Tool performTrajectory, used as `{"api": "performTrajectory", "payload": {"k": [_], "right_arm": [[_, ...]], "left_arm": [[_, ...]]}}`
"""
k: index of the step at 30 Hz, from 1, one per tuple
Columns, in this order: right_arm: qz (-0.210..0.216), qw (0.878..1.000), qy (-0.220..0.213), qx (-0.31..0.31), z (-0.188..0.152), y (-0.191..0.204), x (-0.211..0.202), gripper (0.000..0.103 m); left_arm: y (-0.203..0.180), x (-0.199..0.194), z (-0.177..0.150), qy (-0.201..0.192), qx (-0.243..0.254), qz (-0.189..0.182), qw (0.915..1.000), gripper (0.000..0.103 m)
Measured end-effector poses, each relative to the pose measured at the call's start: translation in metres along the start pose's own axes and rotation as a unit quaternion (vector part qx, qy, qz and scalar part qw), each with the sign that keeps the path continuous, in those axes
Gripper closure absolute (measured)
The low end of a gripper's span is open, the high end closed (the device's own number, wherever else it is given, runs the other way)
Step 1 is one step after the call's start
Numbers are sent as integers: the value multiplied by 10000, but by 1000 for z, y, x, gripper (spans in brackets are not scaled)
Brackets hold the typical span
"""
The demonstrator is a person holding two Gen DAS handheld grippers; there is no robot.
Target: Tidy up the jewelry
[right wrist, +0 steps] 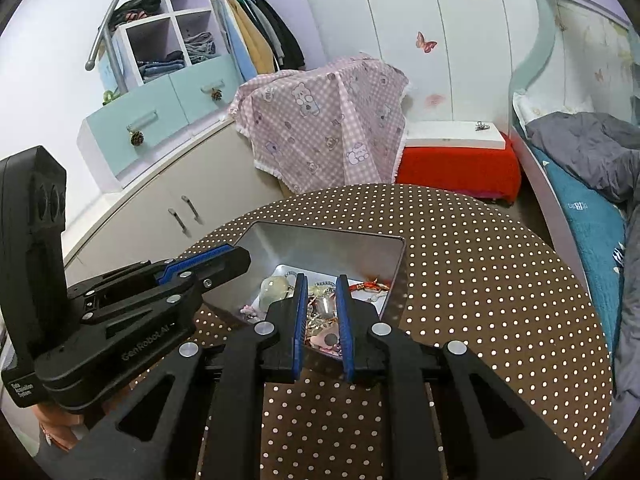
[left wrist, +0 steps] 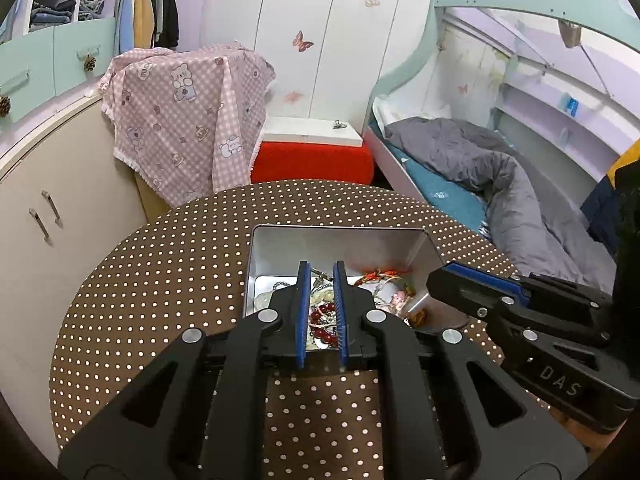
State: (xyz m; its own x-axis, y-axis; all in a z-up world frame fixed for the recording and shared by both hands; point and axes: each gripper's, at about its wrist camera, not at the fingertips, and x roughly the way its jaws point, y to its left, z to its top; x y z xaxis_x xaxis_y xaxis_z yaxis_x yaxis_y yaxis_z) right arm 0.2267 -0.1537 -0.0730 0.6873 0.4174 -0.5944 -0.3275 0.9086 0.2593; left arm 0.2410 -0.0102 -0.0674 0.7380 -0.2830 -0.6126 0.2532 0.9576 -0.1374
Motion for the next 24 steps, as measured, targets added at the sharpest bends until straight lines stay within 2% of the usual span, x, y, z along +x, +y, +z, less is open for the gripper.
{"api": "performTrajectory", "payload": {"k": [1, 3, 5, 10, 14, 16, 18, 20, 24], "right_arm": [[-2, 10000, 14, 13, 0, -1, 1, 89], [-23, 10000, 20, 30, -1, -1, 2, 90], [-19, 10000, 22, 38, -1, -1, 2, 90], [-39, 9999, -75, 71, 1, 2, 3, 89], [4, 9994, -338, 65, 2, 4, -2, 89], [-12, 9990, -442, 104, 3, 4, -6, 80], [-65, 9980, -615, 158, 3, 4, -16, 43], [-71, 9971, -748, 148, 3, 7, -25, 41], [-17, 9954, -956, 114, 2, 15, -50, 41]], "left_arm": [[1, 1, 0, 18, -52, -5, 10000, 89], [5, 0, 0, 9, -155, -15, 9999, 77], [9, -5, 1, -103, -234, 53, 9997, 42], [11, -22, 3, -321, -268, 143, 9990, 42], [7, -40, 4, -492, -155, 409, 9978, 42], [3, -51, 4, -622, -67, 631, 9960, 38], [-3, -63, 1, -810, 69, 926, 9924, 31], [-8, -76, -2, -992, 172, 1190, 9878, 25], [-13, -98, -5, -1212, 157, 1341, 9834, 21]]}}
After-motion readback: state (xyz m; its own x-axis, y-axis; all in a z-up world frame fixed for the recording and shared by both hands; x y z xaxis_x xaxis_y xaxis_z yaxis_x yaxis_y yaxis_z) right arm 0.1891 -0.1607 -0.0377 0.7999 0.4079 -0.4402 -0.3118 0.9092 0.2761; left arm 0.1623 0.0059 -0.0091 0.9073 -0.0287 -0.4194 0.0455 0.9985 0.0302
